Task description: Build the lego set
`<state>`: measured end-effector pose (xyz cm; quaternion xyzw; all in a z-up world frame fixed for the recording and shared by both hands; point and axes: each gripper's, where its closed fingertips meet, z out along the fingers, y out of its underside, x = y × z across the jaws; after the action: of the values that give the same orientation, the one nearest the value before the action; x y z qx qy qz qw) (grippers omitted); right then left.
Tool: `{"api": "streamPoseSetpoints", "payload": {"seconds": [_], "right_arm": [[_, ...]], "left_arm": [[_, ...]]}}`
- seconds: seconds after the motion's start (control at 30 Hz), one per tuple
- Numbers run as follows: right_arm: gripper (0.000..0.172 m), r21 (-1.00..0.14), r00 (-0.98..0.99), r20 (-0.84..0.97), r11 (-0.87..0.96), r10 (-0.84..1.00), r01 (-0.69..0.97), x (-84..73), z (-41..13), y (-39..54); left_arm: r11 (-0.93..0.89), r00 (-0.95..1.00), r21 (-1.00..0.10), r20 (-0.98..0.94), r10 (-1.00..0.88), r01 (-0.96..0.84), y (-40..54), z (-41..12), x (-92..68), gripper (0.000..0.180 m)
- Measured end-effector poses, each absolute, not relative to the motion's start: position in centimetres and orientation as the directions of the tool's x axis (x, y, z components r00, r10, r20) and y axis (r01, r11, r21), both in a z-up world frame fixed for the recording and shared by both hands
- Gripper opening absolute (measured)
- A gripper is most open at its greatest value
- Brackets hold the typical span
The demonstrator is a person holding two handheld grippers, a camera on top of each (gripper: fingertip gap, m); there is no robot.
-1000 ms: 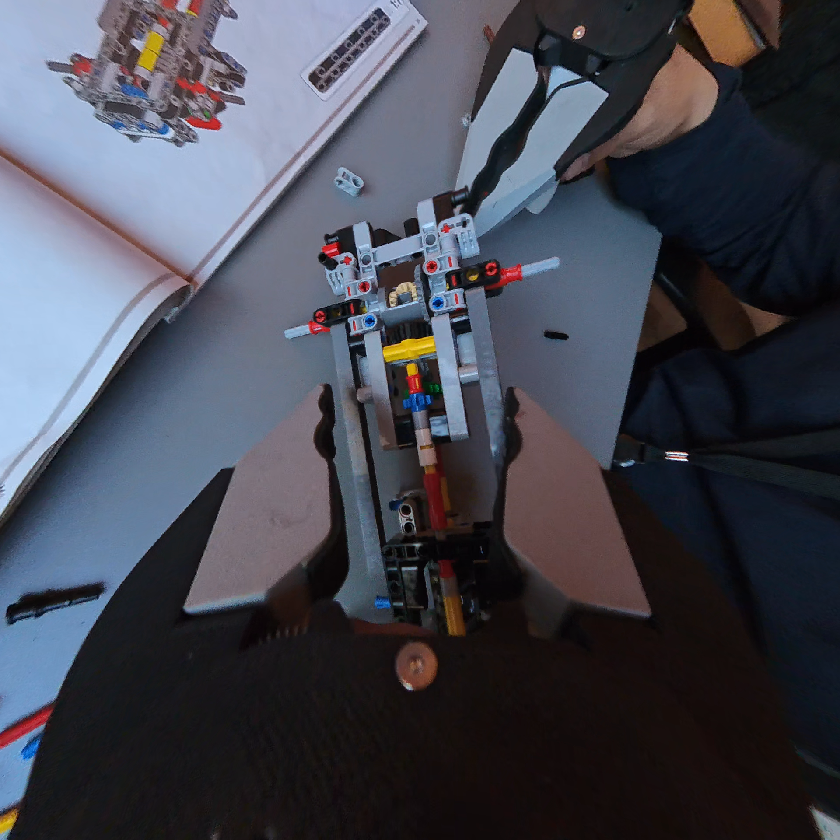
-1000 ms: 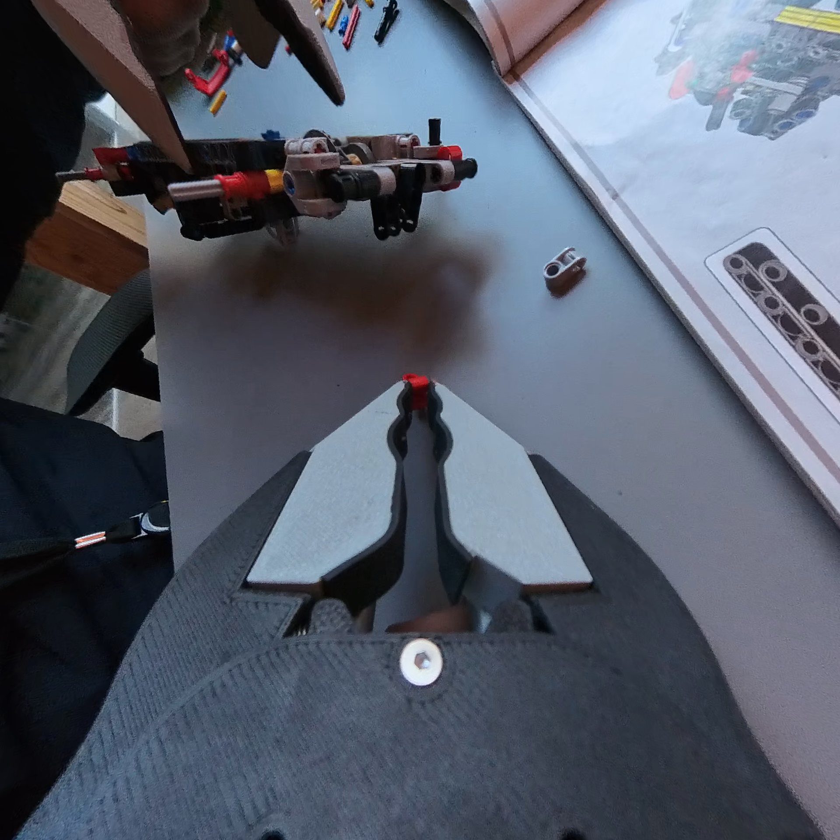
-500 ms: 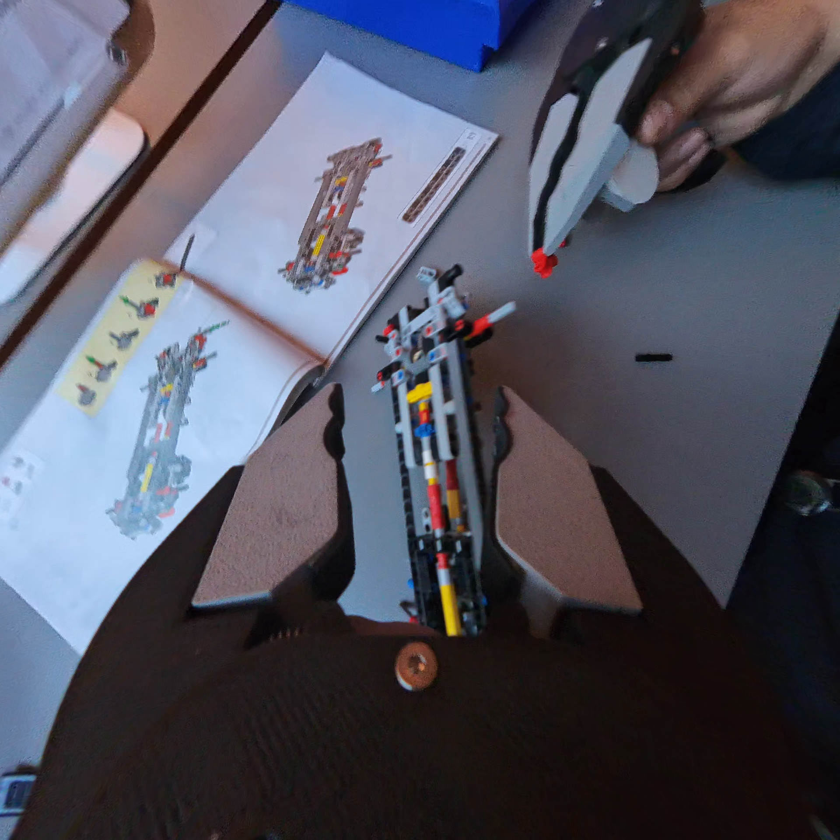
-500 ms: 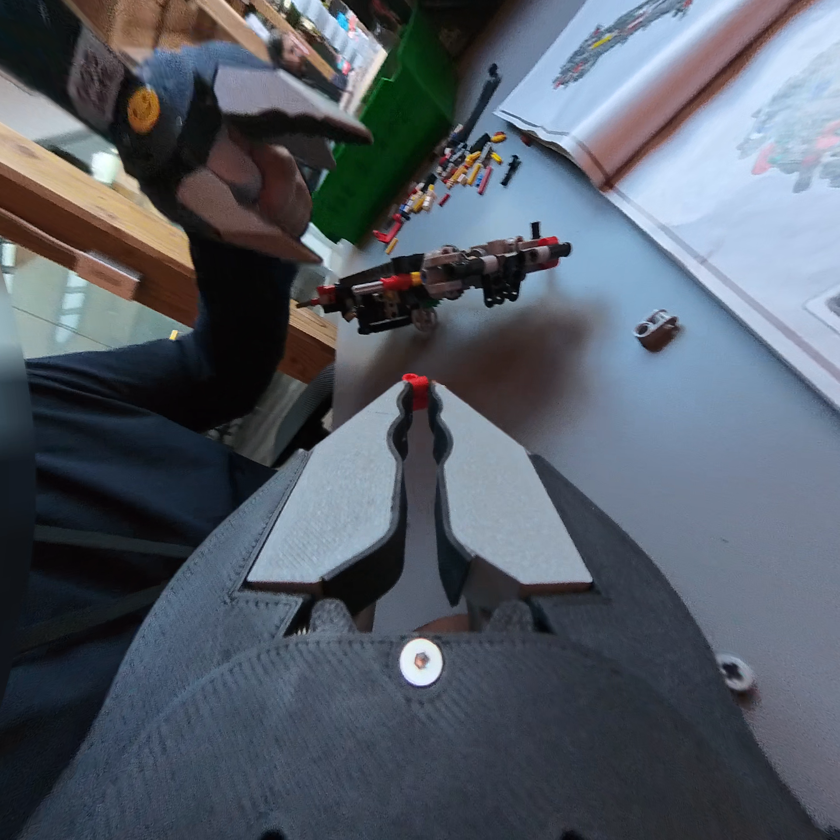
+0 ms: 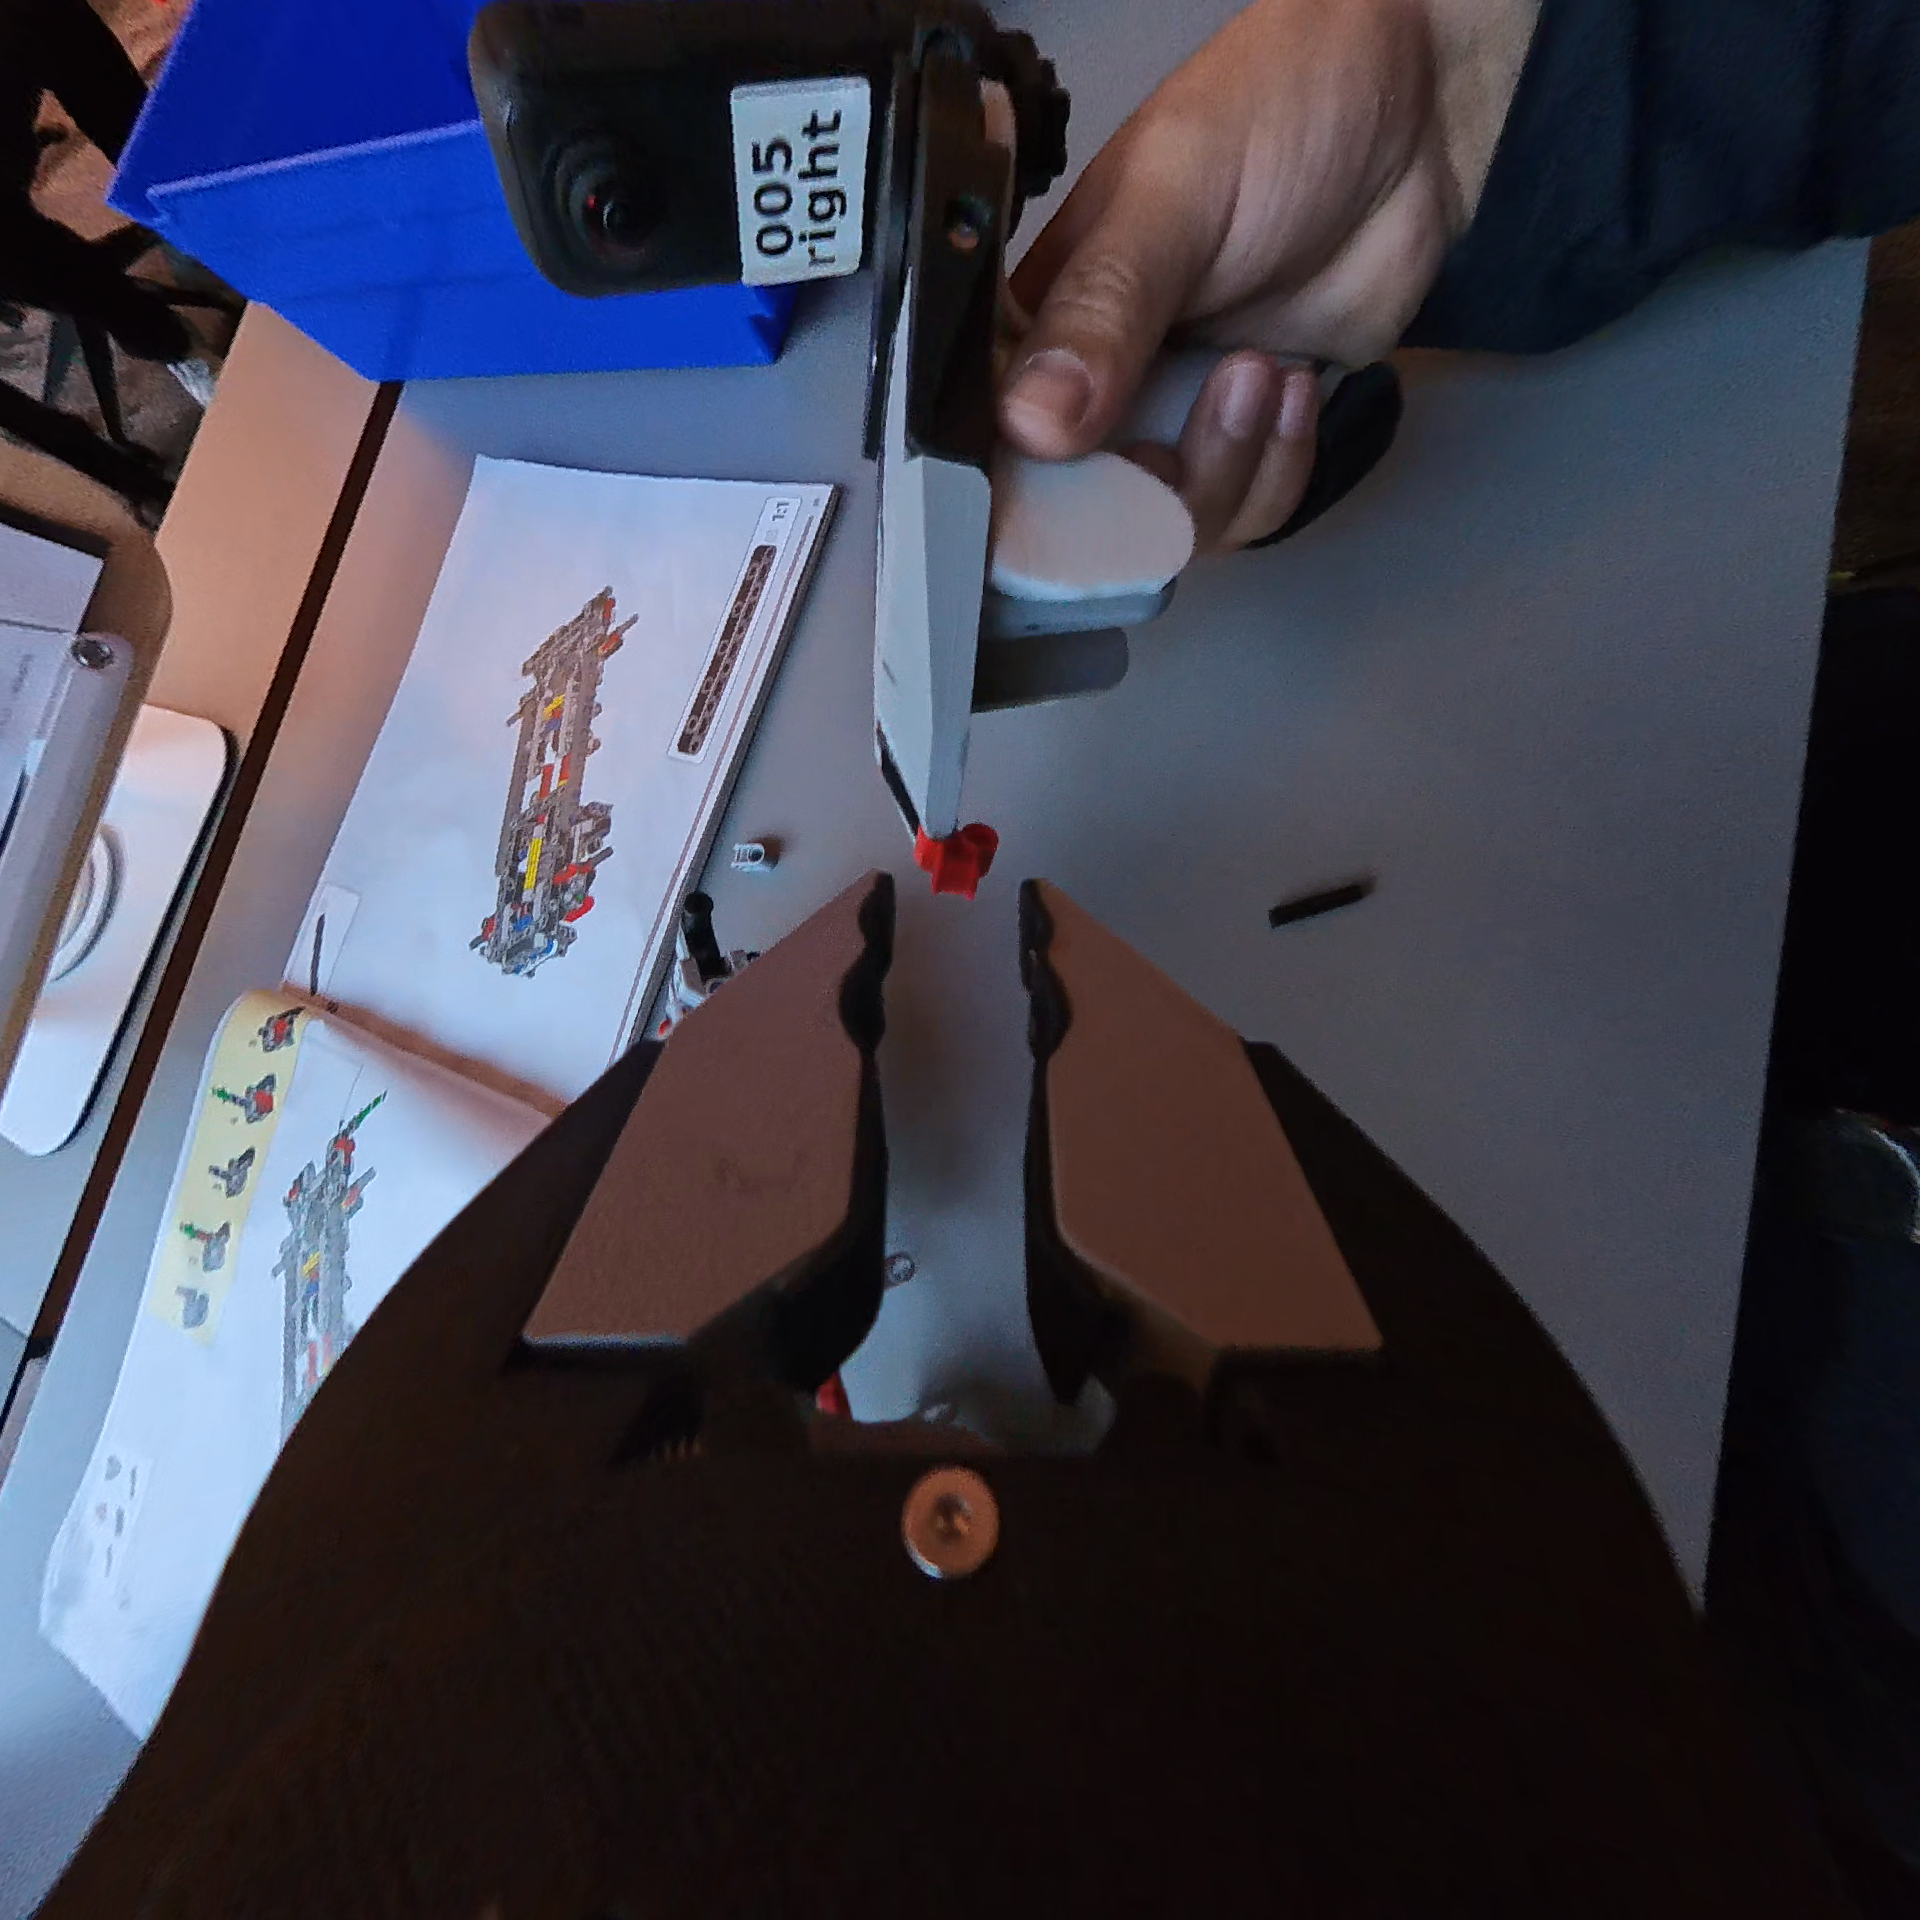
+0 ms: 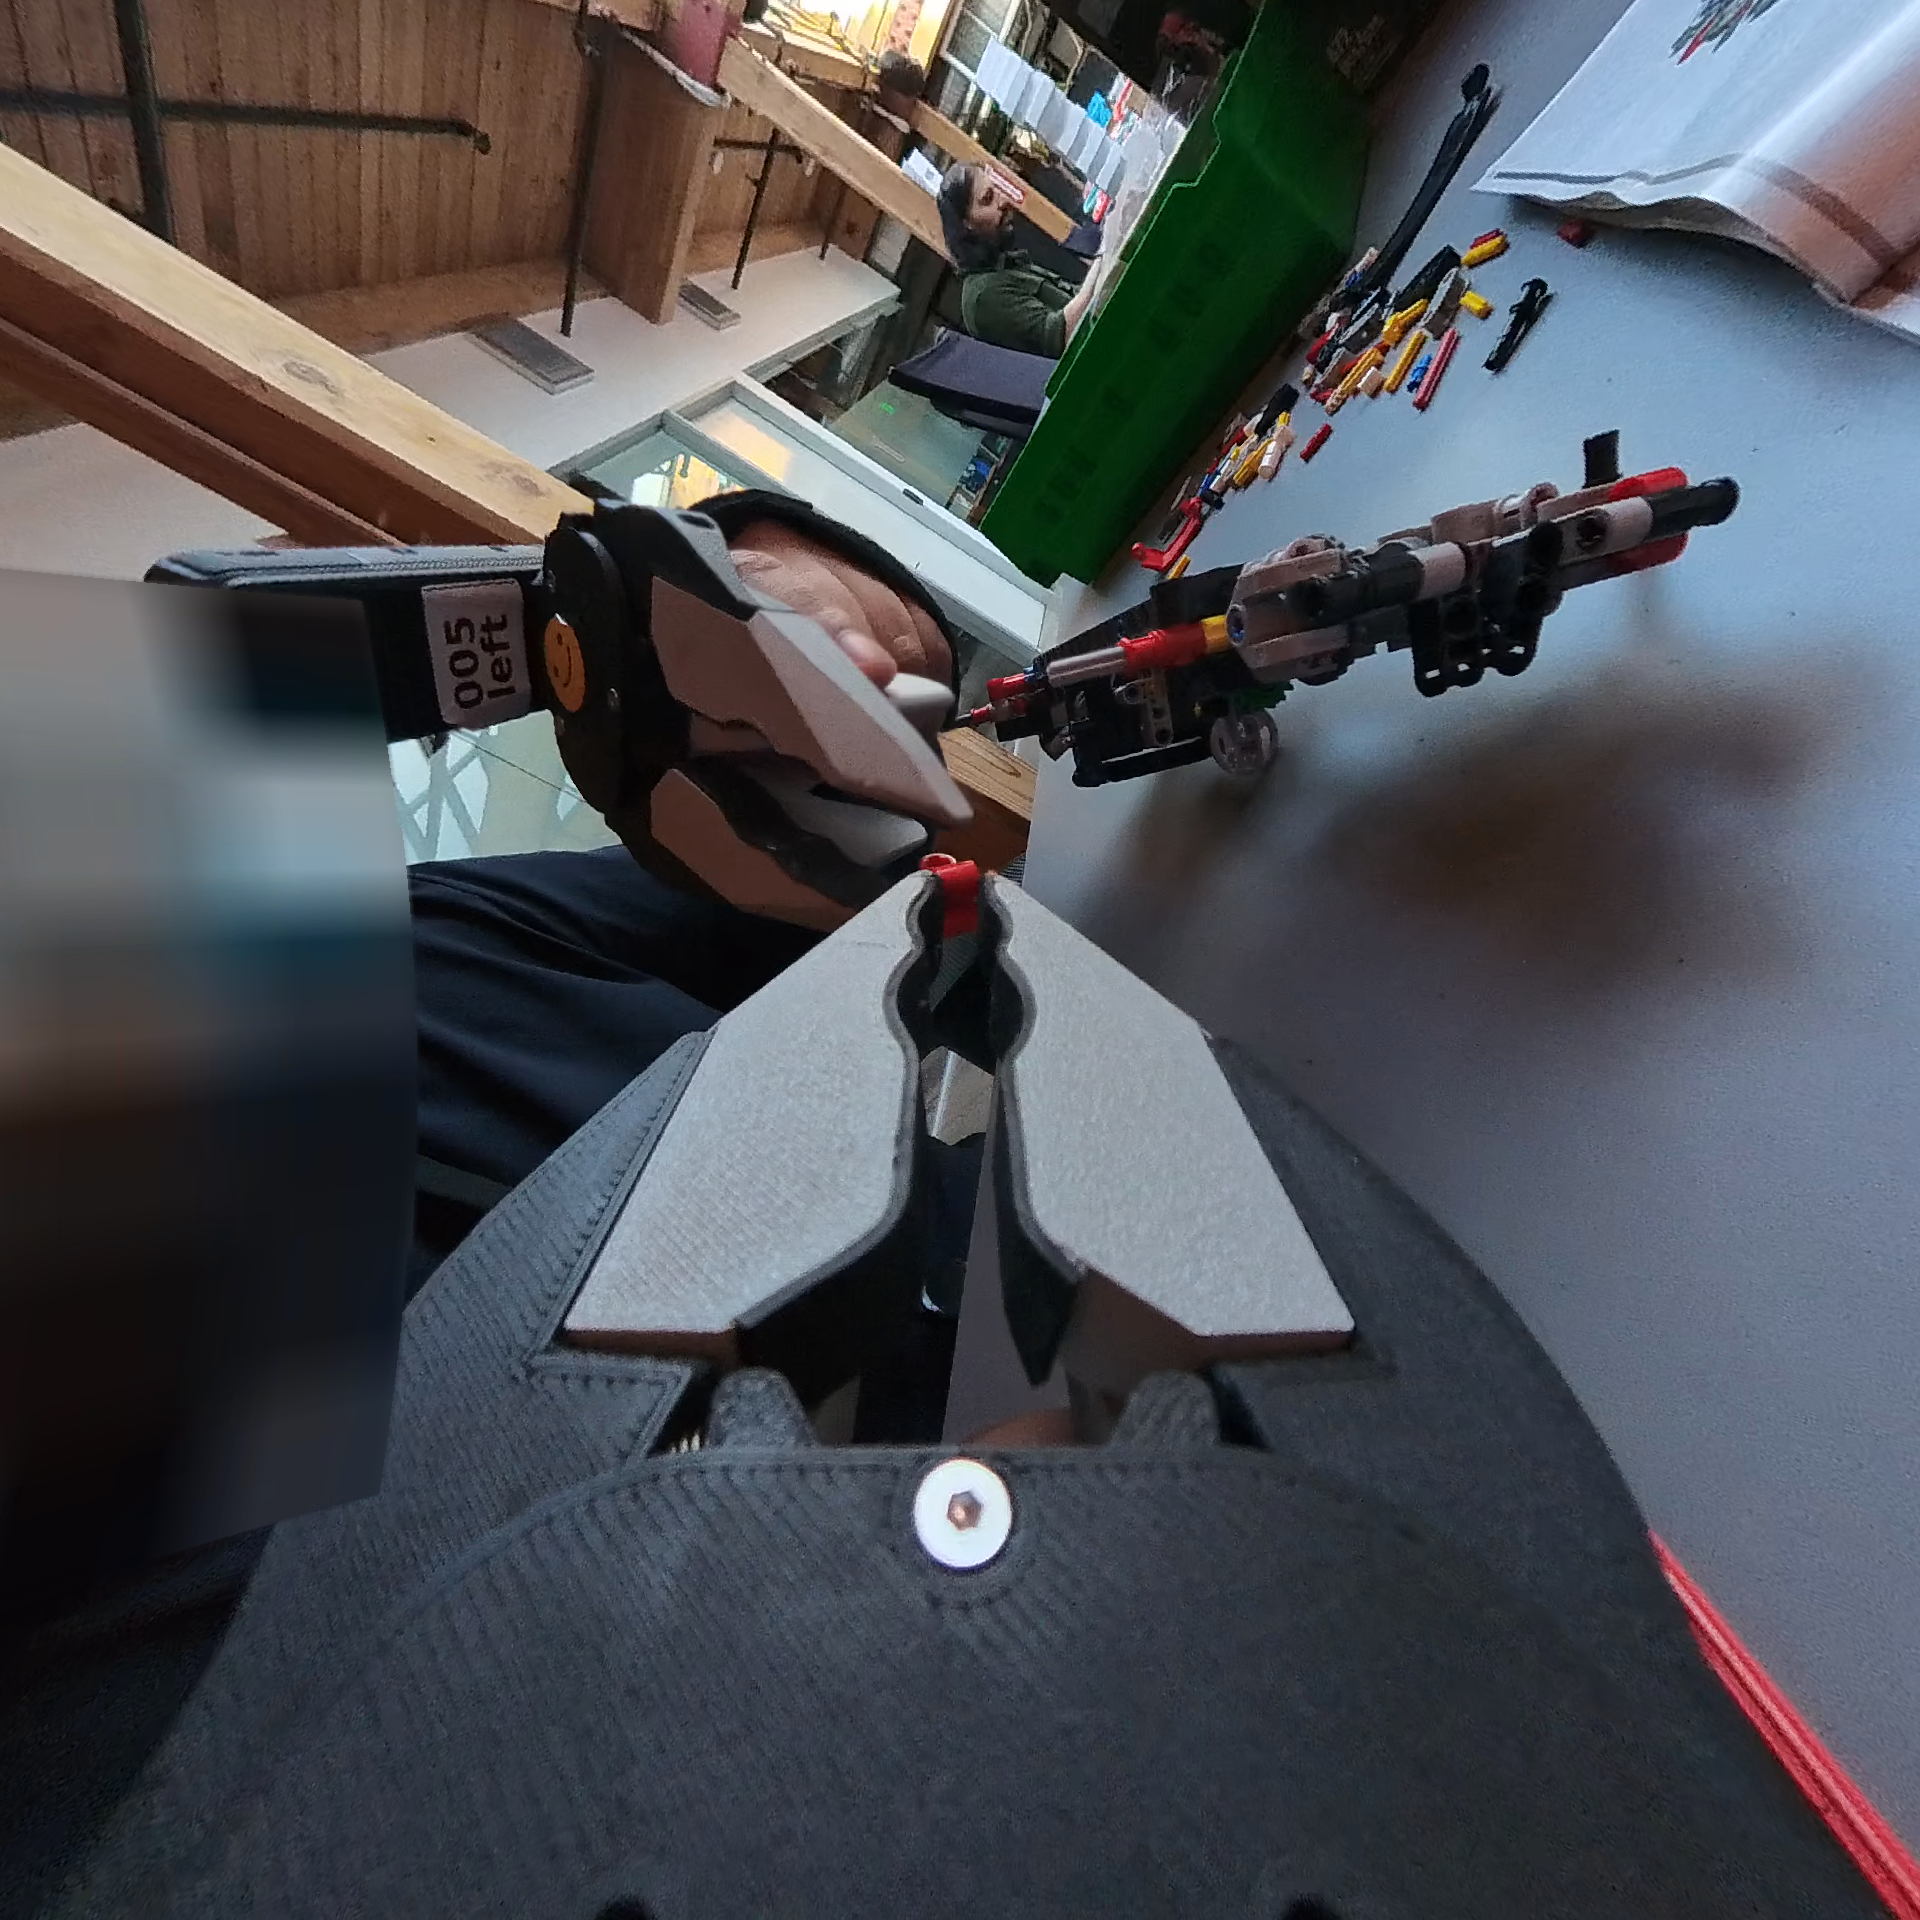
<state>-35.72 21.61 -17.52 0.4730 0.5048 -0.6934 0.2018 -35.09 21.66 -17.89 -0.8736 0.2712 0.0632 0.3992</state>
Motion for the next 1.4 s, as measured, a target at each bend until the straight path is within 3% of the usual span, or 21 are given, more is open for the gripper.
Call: {"api": "streamPoseSetpoints", "payload": {"seconds": [0.23, 0.33, 0.47, 0.57, 0.67, 0.77, 0.97, 1.4], "right_arm": [[0.004, -0.476, -0.46, -0.876, -0.429, 0.149, 0.768, -35.7, -17.3, 21.6], [0.004, -0.546, -0.502, -0.837, -0.401, 0.219, 0.736, -35.7, -17.4, 21.6], [0.013, -0.848, -0.678, -0.51, -0.177, 0.529, 0.5, -35.3, -16.8, 22.1], [0.023, -0.962, -0.71, -0.139, 0.077, 0.69, 0.263, -35.2, -16.2, 22.2], [0.026, -0.936, -0.703, 0.139, 0.325, 0.697, 0.137, -34.8, -17.0, 21.1], [0.026, -0.903, -0.69, 0.251, 0.42, 0.679, 0.085, -34.9, -17.5, 20.1], [0.009, -0.899, -0.68, 0.291, 0.435, 0.673, 0.045, -34.6, -16.8, 20.3], [0.012, -0.843, -0.665, 0.398, 0.538, 0.631, 0.006, -34.2, -17.4, 20.3]], "left_arm": [[-0.499, 0.837, -0.682, -0.351, -0.42, -0.535, 22.1, -17.7, -35.0, 0.006], [-0.482, 0.836, -0.695, -0.349, -0.423, -0.534, 22.0, -17.8, -34.9, 0.006], [-0.463, 0.874, -0.759, -0.286, -0.393, -0.457, 21.8, -17.7, -35.3, 0.005], [-0.448, 0.895, -0.806, -0.209, -0.394, -0.386, 21.3, -17.6, -35.2, 0.005], [-0.434, 0.894, -0.823, -0.183, -0.409, -0.366, 21.1, -17.4, -34.9, 0.005], [-0.424, 0.883, -0.819, -0.195, -0.428, -0.387, 21.0, -17.4, -34.5, 0.005], [-0.416, 0.859, -0.795, -0.239, -0.453, -0.441, 21.0, -17.7, -34.0, 0.005], [-0.399, 0.829, -0.767, -0.294, -0.476, -0.502, 21.0, -17.8, -33.7, 0.006]]}}
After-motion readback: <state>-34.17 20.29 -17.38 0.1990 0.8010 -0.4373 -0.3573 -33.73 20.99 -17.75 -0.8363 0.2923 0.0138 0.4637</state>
